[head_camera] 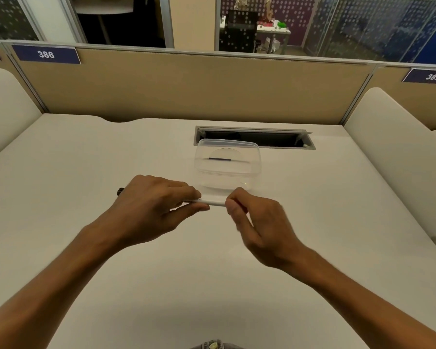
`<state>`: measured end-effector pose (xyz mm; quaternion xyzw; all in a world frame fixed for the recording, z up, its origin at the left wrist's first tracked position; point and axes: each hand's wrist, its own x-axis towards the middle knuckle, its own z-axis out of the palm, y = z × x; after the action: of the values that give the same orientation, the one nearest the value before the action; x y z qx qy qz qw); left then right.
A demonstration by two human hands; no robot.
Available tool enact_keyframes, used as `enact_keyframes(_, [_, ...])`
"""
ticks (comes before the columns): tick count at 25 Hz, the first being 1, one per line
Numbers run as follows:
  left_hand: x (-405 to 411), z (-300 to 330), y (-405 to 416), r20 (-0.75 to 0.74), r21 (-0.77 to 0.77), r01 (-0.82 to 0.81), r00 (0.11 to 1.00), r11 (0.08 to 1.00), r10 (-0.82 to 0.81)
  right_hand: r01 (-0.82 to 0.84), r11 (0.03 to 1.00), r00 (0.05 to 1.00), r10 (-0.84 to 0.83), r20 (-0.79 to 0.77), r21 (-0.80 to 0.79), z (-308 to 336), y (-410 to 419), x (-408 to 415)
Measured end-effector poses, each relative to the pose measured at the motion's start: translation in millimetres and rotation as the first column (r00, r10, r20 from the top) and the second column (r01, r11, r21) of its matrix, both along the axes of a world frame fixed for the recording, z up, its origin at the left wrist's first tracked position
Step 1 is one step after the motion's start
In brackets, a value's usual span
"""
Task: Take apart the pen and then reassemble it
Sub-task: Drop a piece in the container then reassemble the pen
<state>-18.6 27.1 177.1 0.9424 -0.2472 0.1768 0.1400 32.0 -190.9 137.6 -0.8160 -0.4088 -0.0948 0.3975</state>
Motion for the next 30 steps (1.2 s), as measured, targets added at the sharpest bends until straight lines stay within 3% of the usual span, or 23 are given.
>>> enact_keyframes(1, [0.2, -0.1, 0.2, -0.032, -0.040, -0.004, 0.999, 0.999, 0.003, 0.055, 0.993, 0.951, -0.021, 0.308, -0.102, -2.4, -3.2, 3.5])
enact_keyframes(2, [0.7, -0.1, 1.0, -0.080, -0.081, -0.007, 0.997, 0.997, 0.000, 0.075, 0.984, 0.883, 0.009, 0.469, -0.161, -2.3, -5.6, 7.3])
enact_keyframes(3, [1.5, 0.0, 2.0, -0.142, -0.121, -0.010, 0.990, 0.993, -0.007, 0.069, 0.978, 0.847, 0.046, 0.530, -0.196, -1.9, -7.6, 10.8])
enact_keyframes(9, [4.9, -0.7, 4.0, -0.405, -0.190, 0.003, 0.911, 0.982, -0.081, -0.009, 0.964, 0.788, 0.171, 0.592, -0.267, 3.8, -11.4, 17.3])
enact_keyframes(13, [1.8, -1.0, -2.1, -0.409, -0.292, 0.048, 0.896, 0.955, -0.170, -0.092, 0.960, 0.812, 0.226, 0.538, -0.265, 8.8, -14.4, 13.8])
enact_keyframes(17, [-1.7, 4.9, -5.6, -0.260, -0.264, 0.046, 0.959, 0.964, -0.117, -0.088, 0.985, 0.962, 0.122, 0.243, -0.146, 10.2, -12.8, 2.9])
enact_keyframes(19, [-2.6, 10.0, -5.0, -0.105, -0.105, 0.047, 0.993, 0.993, -0.058, -0.102, 0.994, 0.979, 0.108, -0.174, 0.044, 9.3, -5.2, -4.5])
enact_keyframes(20, [-3.3, 12.3, -4.3, -0.042, -0.003, 0.046, 0.998, 0.999, -0.046, -0.090, 0.979, 0.884, 0.164, -0.437, 0.184, 11.6, -0.6, -7.4])
enact_keyframes(21, [-3.9, 14.2, -3.4, 0.002, 0.093, 0.044, 0.999, 0.995, -0.044, -0.050, 0.959, 0.729, 0.227, -0.645, 0.280, 15.2, 3.6, -8.2])
enact_keyframes(22, [-4.3, 14.7, -2.6, 0.032, 0.169, 0.043, 0.998, 0.985, -0.049, -0.014, 0.952, 0.576, 0.259, -0.776, 0.307, 19.5, 5.8, -7.2])
enact_keyframes(24, [-4.3, 12.2, -2.8, 0.067, 0.232, 0.046, 0.996, 0.972, -0.063, -0.002, 0.967, 0.429, 0.230, -0.874, 0.254, 25.8, 4.1, -3.0])
enact_keyframes(25, [-3.9, 10.3, -4.1, 0.070, 0.225, 0.050, 0.995, 0.973, -0.068, -0.013, 0.975, 0.463, 0.204, -0.863, 0.224, 26.5, 3.2, -2.2])
enact_keyframes(26, [-3.2, 8.7, -5.9, 0.066, 0.197, 0.055, 0.995, 0.979, -0.069, -0.024, 0.981, 0.577, 0.172, -0.799, 0.193, 25.4, 2.3, -2.9])
enact_keyframes(27, [-2.2, 7.5, -7.3, 0.052, 0.143, 0.057, 0.997, 0.988, -0.065, -0.031, 0.990, 0.761, 0.113, -0.639, 0.139, 22.6, 1.6, -3.9])
enact_keyframes(28, [-1.3, 6.8, -8.2, 0.030, 0.071, 0.051, 0.998, 0.996, -0.053, -0.010, 0.999, 0.932, 0.028, -0.360, 0.052, 19.1, 0.3, -4.5])
enact_keyframes(29, [-0.5, 6.1, -8.4, -0.003, -0.008, 0.039, 0.999, 0.999, -0.040, 0.042, 0.998, 0.999, -0.043, -0.023, -0.043, 15.9, -2.0, -3.6])
enact_keyframes(30, [0.3, 5.6, -8.2, -0.055, -0.088, 0.026, 0.998, 0.996, -0.031, 0.093, 0.992, 0.966, -0.069, 0.248, -0.087, 14.0, -4.7, -1.5])
